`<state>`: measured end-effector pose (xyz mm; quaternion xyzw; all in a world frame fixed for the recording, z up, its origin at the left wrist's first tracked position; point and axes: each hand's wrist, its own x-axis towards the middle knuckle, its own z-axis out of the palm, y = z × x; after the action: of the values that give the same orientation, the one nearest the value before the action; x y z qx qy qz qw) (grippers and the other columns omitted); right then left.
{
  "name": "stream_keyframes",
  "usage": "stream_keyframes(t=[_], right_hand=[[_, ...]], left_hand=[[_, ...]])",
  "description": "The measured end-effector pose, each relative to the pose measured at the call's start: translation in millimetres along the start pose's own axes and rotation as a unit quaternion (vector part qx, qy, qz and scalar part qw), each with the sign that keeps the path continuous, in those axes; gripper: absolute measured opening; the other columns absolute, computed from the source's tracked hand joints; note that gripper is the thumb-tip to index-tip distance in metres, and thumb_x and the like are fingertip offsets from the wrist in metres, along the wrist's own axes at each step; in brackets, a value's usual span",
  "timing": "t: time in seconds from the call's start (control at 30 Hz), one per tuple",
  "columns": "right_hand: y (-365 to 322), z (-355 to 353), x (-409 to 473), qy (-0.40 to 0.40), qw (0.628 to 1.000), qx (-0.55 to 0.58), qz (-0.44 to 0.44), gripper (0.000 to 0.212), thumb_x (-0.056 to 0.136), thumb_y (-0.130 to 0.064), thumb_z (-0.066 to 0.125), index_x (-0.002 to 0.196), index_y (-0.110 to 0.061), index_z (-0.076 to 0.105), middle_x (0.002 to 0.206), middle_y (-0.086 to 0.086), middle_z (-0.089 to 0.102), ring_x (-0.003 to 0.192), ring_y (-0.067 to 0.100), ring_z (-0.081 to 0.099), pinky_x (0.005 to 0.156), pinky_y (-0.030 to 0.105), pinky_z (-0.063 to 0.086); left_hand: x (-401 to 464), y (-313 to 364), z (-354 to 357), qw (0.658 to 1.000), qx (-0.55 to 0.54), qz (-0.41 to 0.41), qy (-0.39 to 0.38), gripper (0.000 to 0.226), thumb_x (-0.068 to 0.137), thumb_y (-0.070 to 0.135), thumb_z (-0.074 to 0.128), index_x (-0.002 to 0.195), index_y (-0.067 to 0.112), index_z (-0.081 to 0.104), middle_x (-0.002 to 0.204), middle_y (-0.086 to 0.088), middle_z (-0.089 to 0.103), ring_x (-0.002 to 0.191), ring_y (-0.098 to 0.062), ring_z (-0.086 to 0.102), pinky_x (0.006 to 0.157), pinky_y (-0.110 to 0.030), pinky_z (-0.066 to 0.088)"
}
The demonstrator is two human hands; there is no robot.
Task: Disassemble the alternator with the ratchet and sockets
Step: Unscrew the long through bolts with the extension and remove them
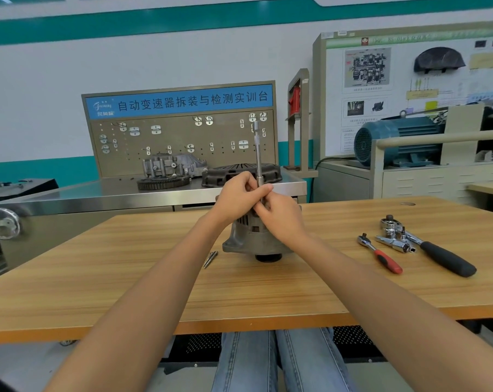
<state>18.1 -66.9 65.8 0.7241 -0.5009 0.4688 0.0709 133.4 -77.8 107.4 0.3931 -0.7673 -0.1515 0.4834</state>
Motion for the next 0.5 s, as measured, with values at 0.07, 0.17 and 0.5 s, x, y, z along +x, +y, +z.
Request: stream_keyframes(t=[0.07,0.17,0.5], right_hand=[[-0.1,0.0,0.4,0.003,1.000,-0.016,-0.001,0.028,0.098,-0.029,0.043,0.089,-0.010,0.062,0.067,0.000,0.057,0.065,0.019,0.057,0.050,0.025,0.031],[-2.3,-0.8,0.6,-0.001,0.999,-0.038,-0.012,0.032,0.100,-0.030,0.038,0.093,-0.009,0.061,0.075,0.006,0.062,0.068,0.022,0.060,0.055,0.030,0.039],[-6.7,-0.2,-2.0,0.002,1.000,-0.029,0.010,0.031,0.097,-0.034,0.042,0.098,-0.010,0.061,0.074,0.003,0.062,0.069,0.019,0.061,0.057,0.030,0.046]], left_hand=[[-0.6,-0.1,1.5,1.000,0.011,0.007,0.008,0.035,0.089,0.031,0.066,0.067,0.020,0.041,0.064,0.006,0.050,0.058,-0.004,0.043,0.049,-0.008,0.035],[-2.6,0.0,-0.4,1.000,-0.002,0.016,-0.011,0.026,0.093,0.029,0.060,0.073,0.013,0.052,0.068,0.002,0.052,0.063,-0.006,0.045,0.059,-0.014,0.037],[-3.8,-2.1,2.7,1.000,0.015,0.013,0.014,0.035,0.089,0.028,0.067,0.065,0.020,0.043,0.064,0.005,0.049,0.060,-0.006,0.044,0.058,-0.019,0.038]])
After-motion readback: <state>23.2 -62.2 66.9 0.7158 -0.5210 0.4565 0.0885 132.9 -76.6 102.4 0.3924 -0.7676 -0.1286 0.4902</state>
